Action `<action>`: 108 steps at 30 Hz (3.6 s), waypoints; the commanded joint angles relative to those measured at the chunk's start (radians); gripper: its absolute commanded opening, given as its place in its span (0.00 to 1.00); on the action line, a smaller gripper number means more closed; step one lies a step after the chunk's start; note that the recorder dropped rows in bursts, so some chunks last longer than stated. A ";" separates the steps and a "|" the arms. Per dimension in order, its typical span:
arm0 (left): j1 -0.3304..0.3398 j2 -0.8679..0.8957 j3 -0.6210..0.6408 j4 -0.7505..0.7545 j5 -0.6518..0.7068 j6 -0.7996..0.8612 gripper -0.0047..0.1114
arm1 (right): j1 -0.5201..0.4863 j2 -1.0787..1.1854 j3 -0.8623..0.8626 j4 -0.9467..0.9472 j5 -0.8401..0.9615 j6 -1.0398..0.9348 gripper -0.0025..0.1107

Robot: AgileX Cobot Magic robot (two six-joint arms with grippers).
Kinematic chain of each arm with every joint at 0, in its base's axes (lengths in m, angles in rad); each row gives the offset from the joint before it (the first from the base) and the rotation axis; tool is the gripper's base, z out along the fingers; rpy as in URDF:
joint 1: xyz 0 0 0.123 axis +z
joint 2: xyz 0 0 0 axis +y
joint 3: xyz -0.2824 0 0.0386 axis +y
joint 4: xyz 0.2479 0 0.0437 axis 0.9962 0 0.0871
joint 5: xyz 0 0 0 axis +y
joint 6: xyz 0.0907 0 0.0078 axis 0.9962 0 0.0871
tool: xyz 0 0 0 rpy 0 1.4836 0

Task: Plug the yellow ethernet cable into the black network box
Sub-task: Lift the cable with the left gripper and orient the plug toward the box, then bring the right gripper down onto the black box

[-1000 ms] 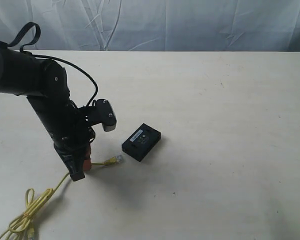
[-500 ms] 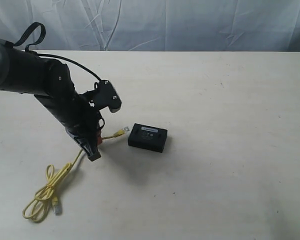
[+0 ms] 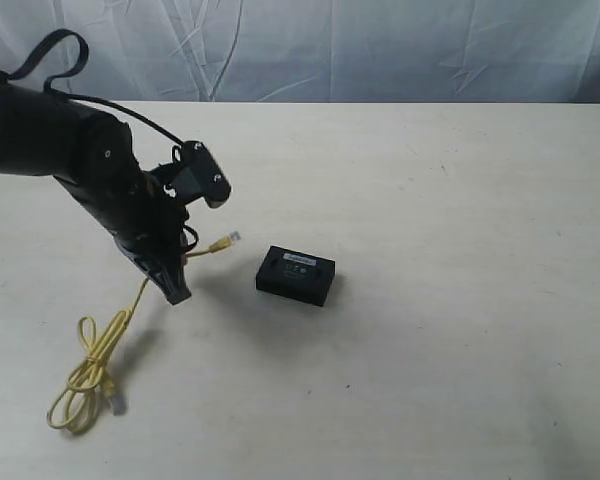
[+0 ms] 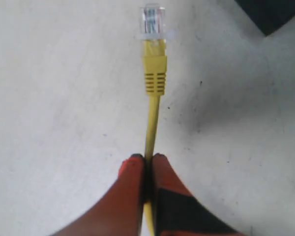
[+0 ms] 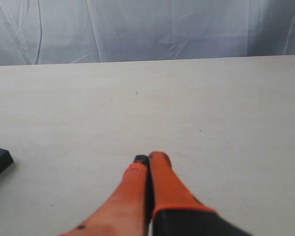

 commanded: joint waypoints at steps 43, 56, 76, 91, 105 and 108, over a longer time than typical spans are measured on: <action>0.000 -0.154 -0.005 -0.040 0.124 -0.015 0.04 | 0.003 -0.005 0.001 -0.006 -0.785 -0.003 0.02; 0.027 -0.154 -0.005 -0.041 0.108 -0.017 0.04 | 0.003 0.479 -0.468 0.000 -0.004 -0.016 0.02; 0.192 -0.154 -0.005 -0.090 0.067 0.042 0.04 | 0.372 1.643 -1.063 0.437 0.205 -0.325 0.02; 0.192 -0.154 -0.005 -0.103 0.056 0.042 0.04 | 0.556 2.157 -1.527 0.486 0.297 -0.323 0.02; 0.192 -0.154 -0.005 -0.109 0.040 0.042 0.04 | 0.561 2.186 -1.529 0.160 0.357 -0.159 0.02; 0.192 -0.154 -0.005 -0.111 0.041 0.042 0.04 | 0.561 2.184 -1.529 0.150 0.374 -0.159 0.02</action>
